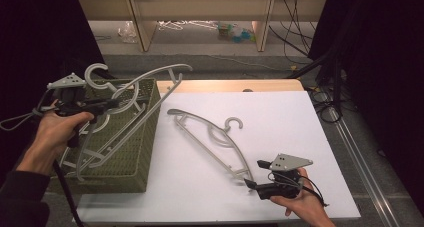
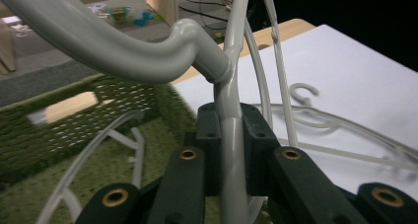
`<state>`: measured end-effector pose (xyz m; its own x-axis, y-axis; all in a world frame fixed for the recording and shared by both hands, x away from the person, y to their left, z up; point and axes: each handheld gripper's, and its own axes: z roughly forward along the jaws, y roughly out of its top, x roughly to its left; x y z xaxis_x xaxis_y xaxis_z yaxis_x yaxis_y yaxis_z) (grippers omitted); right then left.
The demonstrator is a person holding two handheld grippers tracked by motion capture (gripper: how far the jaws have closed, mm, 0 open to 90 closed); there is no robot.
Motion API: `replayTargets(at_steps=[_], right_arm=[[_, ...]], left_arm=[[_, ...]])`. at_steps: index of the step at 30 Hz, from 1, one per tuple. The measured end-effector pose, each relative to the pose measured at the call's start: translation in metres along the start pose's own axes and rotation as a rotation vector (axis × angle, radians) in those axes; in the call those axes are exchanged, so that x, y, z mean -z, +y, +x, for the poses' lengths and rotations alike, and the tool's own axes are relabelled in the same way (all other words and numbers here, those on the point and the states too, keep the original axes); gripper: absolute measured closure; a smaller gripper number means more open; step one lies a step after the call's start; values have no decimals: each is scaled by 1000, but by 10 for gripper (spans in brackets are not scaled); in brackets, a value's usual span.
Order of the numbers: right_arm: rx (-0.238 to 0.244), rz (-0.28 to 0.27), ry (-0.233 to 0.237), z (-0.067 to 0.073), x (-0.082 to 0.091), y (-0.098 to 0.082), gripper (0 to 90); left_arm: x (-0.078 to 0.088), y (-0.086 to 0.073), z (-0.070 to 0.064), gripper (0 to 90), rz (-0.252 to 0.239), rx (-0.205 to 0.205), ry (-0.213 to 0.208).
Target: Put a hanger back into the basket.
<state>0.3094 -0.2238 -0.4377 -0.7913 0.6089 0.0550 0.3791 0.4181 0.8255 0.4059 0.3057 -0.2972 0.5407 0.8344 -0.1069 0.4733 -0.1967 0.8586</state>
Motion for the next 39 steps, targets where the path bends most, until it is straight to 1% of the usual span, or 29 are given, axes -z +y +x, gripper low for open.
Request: replayTargets(at_steps=[1,2,3,4,5,6,7,8,9,10,11,12,13,14,15,16,17,18,20,22,23,24,27,28,29,33,39], right_arm=[[0,0,0,0,0,0,253],[0,0,0,0,0,0,253],[-1,4,7,0,0,0,254],[-6,6,9,0,0,0,254],[1,1,2,0,0,0,254],[1,1,2,0,0,0,254],[-3,5,4,0,0,0,254],[-3,5,5,0,0,0,253],[-3,6,4,0,0,0,254],[-3,5,4,0,0,0,254],[-2,5,4,0,0,0,254],[-2,5,4,0,0,0,254],[-2,6,5,0,0,0,253],[-8,8,7,0,0,0,254],[-2,6,4,0,-1,0,254],[-2,8,4,0,-1,0,254],[0,8,4,0,-1,0,254],[-2,10,5,0,-1,0,254],[-3,9,5,0,-1,0,254],[-2,11,6,0,-1,0,254],[-5,12,7,0,-2,0,254],[-2,13,6,0,-2,0,253],[-1,13,6,0,-2,-1,254],[-8,13,10,0,-1,0,254],[-2,12,9,0,-1,0,254],[-2,10,7,0,-1,0,254],[-2,13,7,0,-2,0,254]], left_arm=[[0,0,0,805,0,0,0],[0,-1,5,805,0,7,8],[0,-2,14,804,-2,2,35],[0,-3,18,804,-3,5,42],[0,-3,18,804,-3,5,42],[0,-4,21,804,1,5,51],[-1,-4,28,804,4,-4,69],[-1,-5,31,804,2,-3,70],[-1,-5,31,804,2,-3,70],[-2,-6,38,804,3,-3,82],[-2,-7,41,804,8,0,90],[-2,-7,41,803,8,0,90],[-2,-9,47,803,22,-3,98],[-3,-10,50,804,24,1,103],[-3,-10,50,804,24,1,103],[-4,-12,56,804,33,1,112],[-4,-12,56,803,33,1,112],[-3,-12,59,803,42,-6,123],[-3,-14,66,803,29,-3,120],[-2,-15,69,803,23,2,123],[-2,-16,71,803,25,3,123],[-2,-17,72,803,39,-7,129],[-3,-18,72,802,43,-7,128],[-4,-18,74,802,52,-4,120],[-3,-19,75,802,59,-8,126],[-3,-21,78,802,58,-3,130],[1,-33,88,802,84,4,162]])
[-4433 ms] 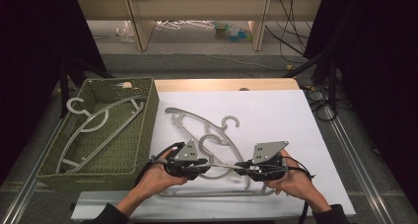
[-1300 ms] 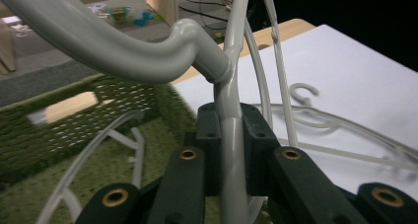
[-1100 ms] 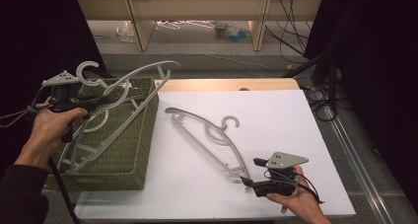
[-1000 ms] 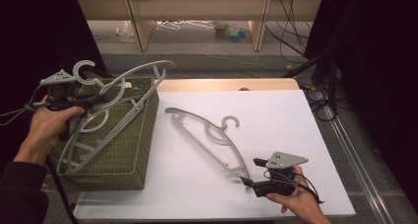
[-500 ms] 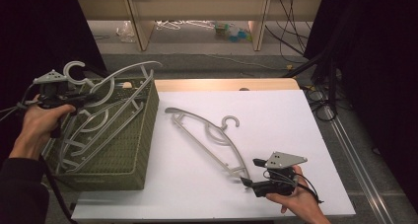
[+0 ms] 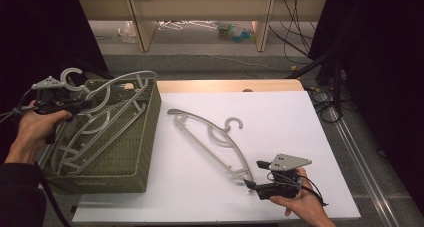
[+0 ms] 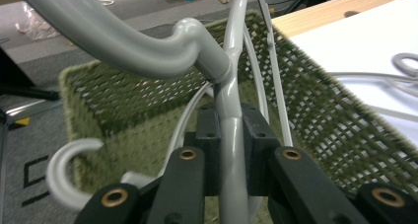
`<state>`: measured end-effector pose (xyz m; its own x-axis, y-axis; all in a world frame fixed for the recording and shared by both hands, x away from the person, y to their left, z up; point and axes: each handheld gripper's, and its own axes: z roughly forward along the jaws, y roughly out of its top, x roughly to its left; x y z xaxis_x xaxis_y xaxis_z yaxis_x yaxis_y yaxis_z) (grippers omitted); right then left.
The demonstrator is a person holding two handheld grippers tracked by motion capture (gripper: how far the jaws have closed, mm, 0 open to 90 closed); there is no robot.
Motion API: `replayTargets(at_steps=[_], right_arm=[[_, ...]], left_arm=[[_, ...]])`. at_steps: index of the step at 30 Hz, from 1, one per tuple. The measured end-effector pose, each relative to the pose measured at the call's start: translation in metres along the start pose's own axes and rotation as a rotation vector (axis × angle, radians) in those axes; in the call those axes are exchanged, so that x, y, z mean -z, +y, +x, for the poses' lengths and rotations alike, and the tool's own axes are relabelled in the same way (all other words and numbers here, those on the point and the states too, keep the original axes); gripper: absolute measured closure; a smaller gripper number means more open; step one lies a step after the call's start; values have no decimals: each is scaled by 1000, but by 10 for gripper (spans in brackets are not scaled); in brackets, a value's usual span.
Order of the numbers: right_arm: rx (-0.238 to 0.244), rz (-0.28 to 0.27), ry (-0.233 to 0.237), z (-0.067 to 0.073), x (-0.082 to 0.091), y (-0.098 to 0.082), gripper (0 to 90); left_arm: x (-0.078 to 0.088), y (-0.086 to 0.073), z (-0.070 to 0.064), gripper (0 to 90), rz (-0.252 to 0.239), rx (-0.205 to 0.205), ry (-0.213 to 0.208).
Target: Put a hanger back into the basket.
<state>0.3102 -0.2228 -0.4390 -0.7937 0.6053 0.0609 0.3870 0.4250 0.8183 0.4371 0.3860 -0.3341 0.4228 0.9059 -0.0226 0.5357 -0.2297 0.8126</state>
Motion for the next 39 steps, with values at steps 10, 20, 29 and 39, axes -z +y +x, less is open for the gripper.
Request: replayTargets(at_steps=[10,20,29,39], right_arm=[[0,6,5,0,-1,0,255],[2,4,3,0,-1,0,256],[3,10,4,0,-2,0,256],[1,10,6,0,-1,0,256]], left_arm=[[-4,-15,15,801,19,14,34],[-4,-21,18,801,5,4,17],[-8,-30,19,799,54,-40,-12],[-40,-37,8,790,186,-81,-25]])
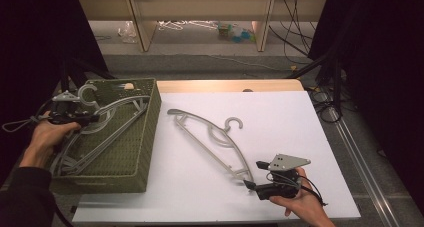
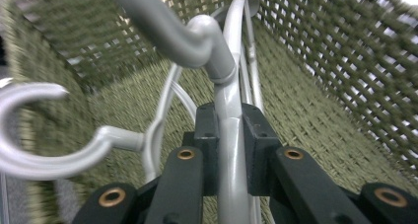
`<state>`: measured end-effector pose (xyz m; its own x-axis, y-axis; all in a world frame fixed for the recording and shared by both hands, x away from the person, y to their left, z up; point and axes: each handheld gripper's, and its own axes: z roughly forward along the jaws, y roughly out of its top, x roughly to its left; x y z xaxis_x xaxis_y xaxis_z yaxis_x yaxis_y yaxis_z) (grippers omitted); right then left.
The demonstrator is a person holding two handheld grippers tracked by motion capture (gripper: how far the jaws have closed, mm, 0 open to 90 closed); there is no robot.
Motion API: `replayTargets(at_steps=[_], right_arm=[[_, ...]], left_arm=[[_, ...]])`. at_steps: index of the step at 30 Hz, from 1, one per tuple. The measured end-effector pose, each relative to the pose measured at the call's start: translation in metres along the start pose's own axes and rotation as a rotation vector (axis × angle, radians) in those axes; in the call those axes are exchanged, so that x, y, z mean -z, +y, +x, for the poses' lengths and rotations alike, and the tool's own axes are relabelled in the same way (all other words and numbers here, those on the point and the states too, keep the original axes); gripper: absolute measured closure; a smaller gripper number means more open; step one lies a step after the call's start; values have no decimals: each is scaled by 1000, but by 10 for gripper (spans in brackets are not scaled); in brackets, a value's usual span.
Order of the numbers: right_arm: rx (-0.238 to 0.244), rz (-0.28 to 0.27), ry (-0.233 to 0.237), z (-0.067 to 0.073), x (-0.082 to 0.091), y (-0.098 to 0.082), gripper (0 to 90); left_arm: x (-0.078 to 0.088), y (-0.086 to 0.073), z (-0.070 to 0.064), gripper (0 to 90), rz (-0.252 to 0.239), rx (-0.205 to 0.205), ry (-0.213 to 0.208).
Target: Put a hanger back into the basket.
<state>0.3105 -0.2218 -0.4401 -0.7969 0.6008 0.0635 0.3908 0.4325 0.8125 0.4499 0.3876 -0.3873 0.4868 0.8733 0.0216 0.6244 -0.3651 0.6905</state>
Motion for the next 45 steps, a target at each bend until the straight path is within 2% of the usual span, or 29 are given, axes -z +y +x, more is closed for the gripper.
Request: replayTargets(at_steps=[1,3,5,6,9,12,13,15,16,17,18,19,20,21,23,24,25,26,28,32,34,35,36,37,38,40,42,43,45], right_arm=[[1,1,0,0,0,0,256],[-2,0,2,0,0,0,256],[-6,2,4,0,0,0,256],[-1,3,3,0,-1,0,256],[1,3,3,0,-2,0,257],[2,4,2,0,-2,0,256],[2,5,3,0,-2,0,256],[-1,1,-3,-1,-1,0,256],[-1,1,-3,-1,-1,0,256],[-6,2,-3,-1,-1,0,257],[-3,-3,-8,-1,-1,0,256],[-4,-4,-8,-1,-1,0,256],[-4,-4,-9,-1,-1,0,257],[-3,-8,-12,-1,-1,0,256],[-6,-9,-11,-1,-1,0,255],[-8,-9,-13,-1,-1,0,251],[-12,-12,-13,-2,-1,0,246],[-12,-12,-13,-2,-1,0,246],[-15,-12,-13,-2,0,0,244],[-17,-23,-24,-3,0,0,242],[-26,-22,-23,-3,1,0,240],[-30,-22,-25,-3,1,0,238],[-30,-22,-25,-4,1,0,238],[-30,-22,-25,-4,1,0,238],[-30,-22,-27,-4,0,-1,236],[-30,-20,-18,-4,0,0,233],[-32,-29,-21,-4,0,-1,230],[-33,-26,-28,-4,0,0,229],[-32,-25,-21,-4,0,0,226]], left_arm=[[-7,-3,-1,791,13,15,1],[-10,-6,0,789,25,29,16],[-13,-10,0,782,23,46,52],[-12,-11,1,767,25,38,76],[-9,-12,3,697,30,44,90],[-2,-11,3,669,19,80,124],[4,-10,1,640,7,91,129],[18,-7,-7,622,-46,75,108],[18,-7,-7,599,-46,75,108],[27,-5,-13,599,-61,72,118],[31,-4,-16,543,-75,71,125],[36,-3,-19,529,-98,69,128],[43,-2,-25,520,-151,81,122],[49,-2,-30,475,-184,104,119],[60,-3,-37,454,-225,123,108],[65,-4,-41,426,-237,116,117],[74,-6,-51,410,-268,108,124],[74,-6,-51,407,-268,108,124],[80,-8,-65,398,-313,127,80],[80,-13,-94,372,-347,109,14],[76,-16,-107,347,-363,89,-17],[71,-19,-120,339,-363,69,-38],[68,-20,-127,331,-368,65,-51],[68,-20,-127,326,-368,65,-51],[63,-20,-140,315,-379,58,-87],[59,-20,-153,296,-391,49,-122],[55,-19,-166,284,-410,37,-155],[55,-19,-166,275,-410,37,-155],[49,-19,-177,271,-415,21,-180]])
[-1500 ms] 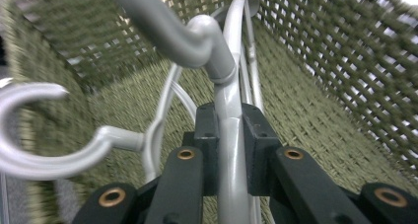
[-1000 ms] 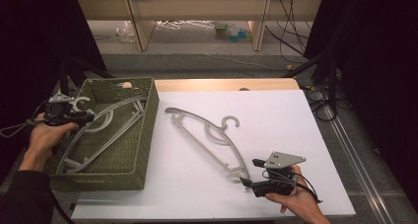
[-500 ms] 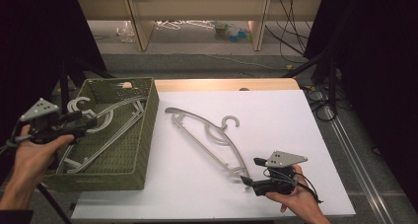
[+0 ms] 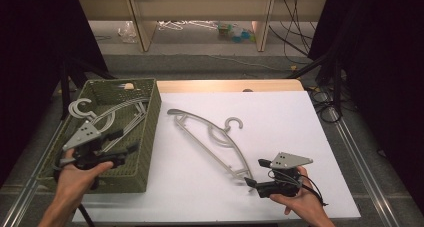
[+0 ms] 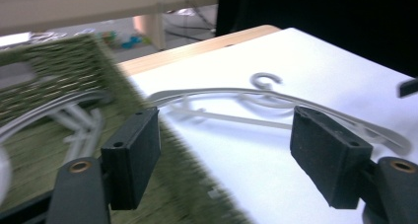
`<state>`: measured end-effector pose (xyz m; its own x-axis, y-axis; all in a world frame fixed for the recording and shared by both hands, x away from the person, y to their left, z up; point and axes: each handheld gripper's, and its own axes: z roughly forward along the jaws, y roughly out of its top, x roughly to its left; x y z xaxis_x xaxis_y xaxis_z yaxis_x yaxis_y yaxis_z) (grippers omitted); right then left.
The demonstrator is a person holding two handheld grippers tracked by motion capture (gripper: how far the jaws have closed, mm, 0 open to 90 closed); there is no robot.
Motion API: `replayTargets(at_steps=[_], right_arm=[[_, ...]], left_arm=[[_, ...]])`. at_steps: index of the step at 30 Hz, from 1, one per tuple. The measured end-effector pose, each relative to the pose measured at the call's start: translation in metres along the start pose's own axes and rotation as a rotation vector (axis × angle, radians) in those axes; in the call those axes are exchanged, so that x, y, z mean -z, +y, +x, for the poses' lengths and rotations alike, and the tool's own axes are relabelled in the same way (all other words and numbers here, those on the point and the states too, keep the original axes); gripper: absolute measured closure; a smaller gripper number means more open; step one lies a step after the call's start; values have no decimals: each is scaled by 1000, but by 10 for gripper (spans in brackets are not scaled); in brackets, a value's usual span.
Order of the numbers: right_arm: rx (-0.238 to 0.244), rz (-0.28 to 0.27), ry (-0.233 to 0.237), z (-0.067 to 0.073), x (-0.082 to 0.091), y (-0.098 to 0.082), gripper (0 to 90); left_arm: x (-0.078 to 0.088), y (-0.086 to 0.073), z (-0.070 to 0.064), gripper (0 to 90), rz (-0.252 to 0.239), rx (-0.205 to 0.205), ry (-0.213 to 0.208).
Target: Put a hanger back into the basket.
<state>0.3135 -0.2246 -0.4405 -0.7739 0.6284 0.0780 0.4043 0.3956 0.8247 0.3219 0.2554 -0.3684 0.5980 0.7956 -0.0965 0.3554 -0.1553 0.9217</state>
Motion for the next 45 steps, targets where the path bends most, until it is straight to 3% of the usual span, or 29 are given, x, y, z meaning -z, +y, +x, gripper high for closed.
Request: replayTargets(at_steps=[2,5,6,8,9,10,12,14,15,18,22,26,27,31,36,41,45], right_arm=[[-3,-10,-4,0,1,1,221],[-6,-17,-1,0,1,1,208],[-12,-13,1,0,1,1,206],[-8,-14,-6,0,1,1,197],[-4,-24,-9,1,2,1,196],[-4,-24,-9,1,2,1,196],[-12,-15,11,1,2,2,195],[-1,-18,3,2,2,1,194],[-1,-18,2,2,2,2,194],[1,-21,2,1,1,3,194],[7,-13,6,2,-1,3,194],[15,-10,-2,1,-4,4,196],[11,11,17,0,-8,5,199],[24,21,-2,-4,-16,9,211],[32,54,-37,-18,-35,19,239],[19,154,-65,-35,-59,30,258],[13,184,-82,-44,-72,35,277]], left_arm=[[-9,-5,-13,251,-20,9,-37],[-13,-9,-23,234,-36,16,-57],[-16,-13,-30,234,-30,29,-85],[-19,-19,-41,231,-42,11,-101],[-23,-27,-53,219,-41,-10,-124],[-23,-27,-53,219,-41,-10,-124],[-27,-34,-62,219,-34,-65,-125],[-30,-40,-72,221,-28,-45,-163],[-30,-41,-74,221,-37,-42,-162],[-29,-44,-76,213,-50,-65,-164],[-32,-54,-81,206,-46,-32,-157],[-35,-56,-83,201,-34,-41,-165],[-37,-57,-84,192,-33,-55,-172],[-37,-58,-85,182,-34,-60,-176],[-35,-57,-87,171,-41,-39,-173],[-36,-58,-87,170,-36,-39,-182],[-36,-59,-88,170,-32,-42,-184]])
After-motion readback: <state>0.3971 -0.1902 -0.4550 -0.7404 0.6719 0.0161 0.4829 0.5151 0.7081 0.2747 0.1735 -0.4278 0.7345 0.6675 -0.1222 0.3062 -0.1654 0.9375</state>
